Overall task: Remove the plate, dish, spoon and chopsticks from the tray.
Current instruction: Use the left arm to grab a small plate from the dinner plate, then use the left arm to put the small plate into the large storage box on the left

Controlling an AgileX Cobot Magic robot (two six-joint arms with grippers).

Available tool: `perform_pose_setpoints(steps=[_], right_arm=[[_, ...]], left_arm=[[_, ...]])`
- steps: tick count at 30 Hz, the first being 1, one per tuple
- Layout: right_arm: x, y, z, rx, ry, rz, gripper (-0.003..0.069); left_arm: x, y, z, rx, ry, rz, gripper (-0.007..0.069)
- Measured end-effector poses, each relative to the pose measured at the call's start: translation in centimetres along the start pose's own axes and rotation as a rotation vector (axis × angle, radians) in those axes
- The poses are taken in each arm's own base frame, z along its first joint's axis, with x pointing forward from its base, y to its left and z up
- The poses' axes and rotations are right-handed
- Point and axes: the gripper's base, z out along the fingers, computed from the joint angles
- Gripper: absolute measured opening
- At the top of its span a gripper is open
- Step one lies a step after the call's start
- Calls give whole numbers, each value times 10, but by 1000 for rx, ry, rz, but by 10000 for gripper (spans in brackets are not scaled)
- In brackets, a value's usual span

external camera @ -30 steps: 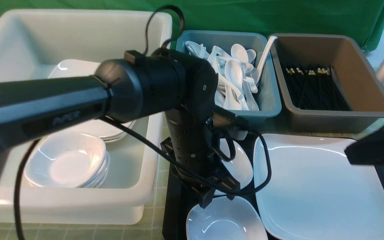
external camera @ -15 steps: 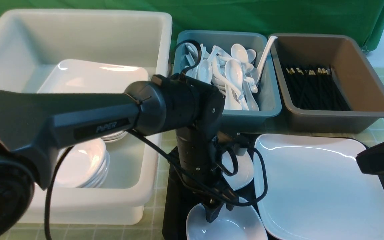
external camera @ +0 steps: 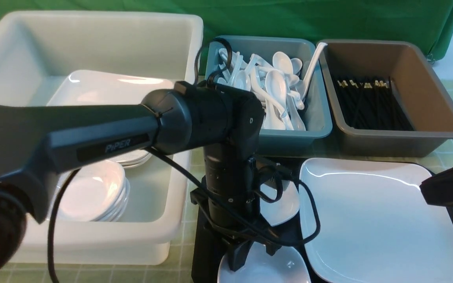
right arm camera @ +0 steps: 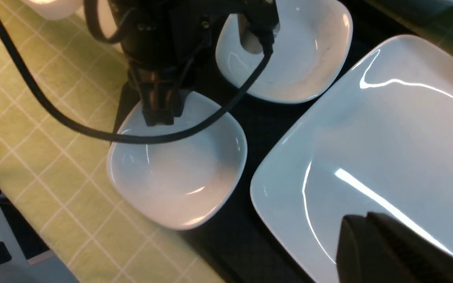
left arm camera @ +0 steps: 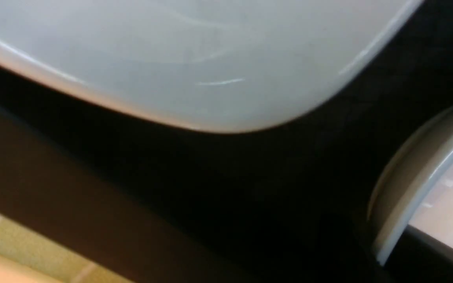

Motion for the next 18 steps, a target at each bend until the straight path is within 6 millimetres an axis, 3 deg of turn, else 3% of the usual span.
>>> perform_pose_setpoints(steps=[3,12,15,16,17,18], right_arm=[[-5,2,-5,-4,-18,-6,-3],[-41,16,-42,-23,-193,-77,-3],[-58,25,-56,-58,-279,-131,-3],[-60,25,-57,-59,-284,-139,-3],[-68,29,-58,-81,-302,-162,-3],[-72,30,-60,-86,-310,-174,-3]], left_arm=[[5,-4,-19,7,-52,0,30],[45,-17,-131,13,-443,5,11],[70,3,-174,31,-584,-74,11],[74,7,-179,31,-603,-91,11],[88,26,-196,28,-663,-162,11],[92,29,-200,25,-677,-172,11]])
